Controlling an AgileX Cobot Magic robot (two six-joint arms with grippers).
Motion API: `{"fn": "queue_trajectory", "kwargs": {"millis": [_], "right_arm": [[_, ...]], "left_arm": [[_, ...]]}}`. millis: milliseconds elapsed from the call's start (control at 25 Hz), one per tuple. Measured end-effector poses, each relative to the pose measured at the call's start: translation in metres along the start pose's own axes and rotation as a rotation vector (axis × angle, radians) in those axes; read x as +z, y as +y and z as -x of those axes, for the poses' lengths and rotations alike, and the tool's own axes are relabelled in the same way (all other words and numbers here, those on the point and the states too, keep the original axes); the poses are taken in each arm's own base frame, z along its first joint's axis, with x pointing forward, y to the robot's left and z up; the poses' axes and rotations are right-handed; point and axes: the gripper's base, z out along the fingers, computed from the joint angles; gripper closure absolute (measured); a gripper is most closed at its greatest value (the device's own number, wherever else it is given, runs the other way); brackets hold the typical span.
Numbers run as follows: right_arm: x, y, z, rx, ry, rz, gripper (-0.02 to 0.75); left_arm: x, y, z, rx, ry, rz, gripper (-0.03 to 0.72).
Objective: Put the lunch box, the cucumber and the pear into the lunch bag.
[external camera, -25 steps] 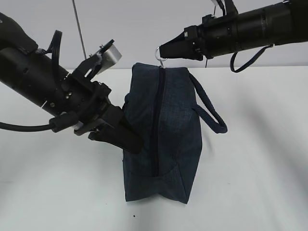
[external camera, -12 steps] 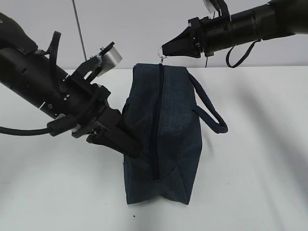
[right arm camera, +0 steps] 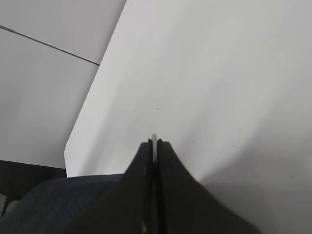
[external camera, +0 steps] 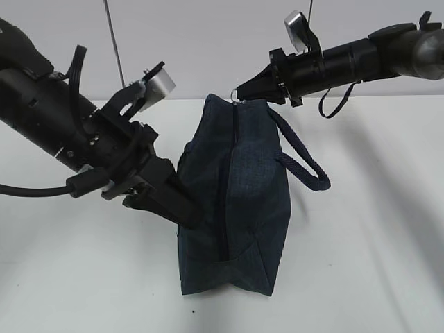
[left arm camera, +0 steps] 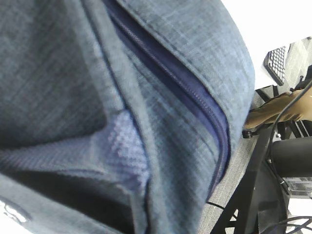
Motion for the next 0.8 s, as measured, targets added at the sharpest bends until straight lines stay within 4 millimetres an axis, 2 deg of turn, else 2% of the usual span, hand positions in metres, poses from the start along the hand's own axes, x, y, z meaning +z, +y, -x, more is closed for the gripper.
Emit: {"fn": "queue_trajectory", "kwargs": {"millis": [240, 320, 480, 560, 640, 800], "right_arm": [[-0.002, 0.005, 0.006, -0.022, -0.013, 0.006, 0.732], [-0.004, 0.009, 0.011, -0.042, -0.02, 0.006, 0.732], [-0.006, 0.013, 0.016, -0.062, -0.026, 0.004, 0.732], [-0.006, 0.013, 0.017, -0.061, -0.029, 0.002, 0.732], [-0.006, 0.013, 0.017, -0.06, -0.029, 0.002, 0.732], [-0.005, 0.009, 0.015, -0.053, -0.027, 0.001, 0.732]], "left_arm": [[-0.001, 0.0, 0.0, -0.008, -0.002, -0.007, 0.679], [-0.004, 0.0, 0.001, -0.009, 0.002, -0.024, 0.615], [-0.014, -0.004, 0.005, -0.019, 0.007, -0.055, 0.383], [-0.021, -0.004, 0.008, -0.025, -0.013, -0.05, 0.3], [-0.032, -0.006, 0.011, -0.018, -0.042, -0.043, 0.264], [-0.056, -0.008, 0.022, -0.006, -0.14, -0.012, 0.246]]}}
